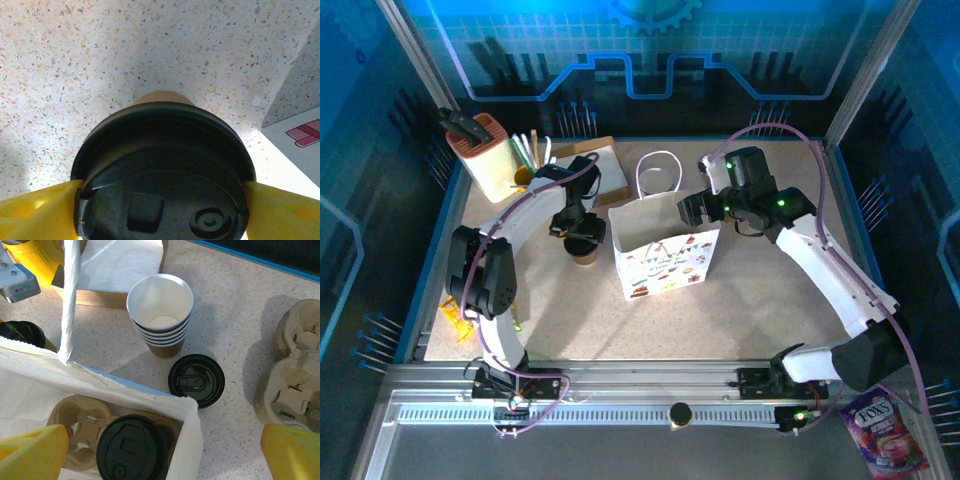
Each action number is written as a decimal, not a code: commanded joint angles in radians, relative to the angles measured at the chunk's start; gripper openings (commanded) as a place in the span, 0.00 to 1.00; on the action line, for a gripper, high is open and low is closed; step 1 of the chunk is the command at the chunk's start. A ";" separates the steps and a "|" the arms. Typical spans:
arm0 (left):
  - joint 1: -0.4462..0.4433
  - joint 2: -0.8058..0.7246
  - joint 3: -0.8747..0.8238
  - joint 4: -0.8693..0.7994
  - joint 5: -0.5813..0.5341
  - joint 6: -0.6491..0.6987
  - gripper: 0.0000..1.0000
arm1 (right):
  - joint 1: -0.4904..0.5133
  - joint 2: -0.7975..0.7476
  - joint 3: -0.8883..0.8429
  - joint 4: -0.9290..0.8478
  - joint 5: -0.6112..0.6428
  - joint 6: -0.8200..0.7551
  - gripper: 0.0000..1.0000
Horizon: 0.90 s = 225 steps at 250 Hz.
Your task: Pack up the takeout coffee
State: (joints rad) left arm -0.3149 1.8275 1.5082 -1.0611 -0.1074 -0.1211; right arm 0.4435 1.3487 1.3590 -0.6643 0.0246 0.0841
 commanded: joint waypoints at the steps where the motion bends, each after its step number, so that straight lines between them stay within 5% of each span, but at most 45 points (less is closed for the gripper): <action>1: 0.011 -0.013 -0.004 -0.022 0.029 0.012 0.76 | -0.013 0.009 0.012 -0.008 -0.007 -0.016 0.99; 135: 0.046 -0.097 -0.019 0.004 0.037 0.006 0.71 | -0.012 0.001 0.017 -0.015 -0.007 -0.014 0.99; 225: 0.104 -0.283 -0.036 0.010 0.035 0.008 0.67 | 0.010 0.002 0.046 -0.035 -0.014 0.010 0.99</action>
State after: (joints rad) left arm -0.2371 1.6367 1.4776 -1.0489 -0.0887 -0.1219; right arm 0.4442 1.3491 1.3636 -0.6731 0.0177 0.0853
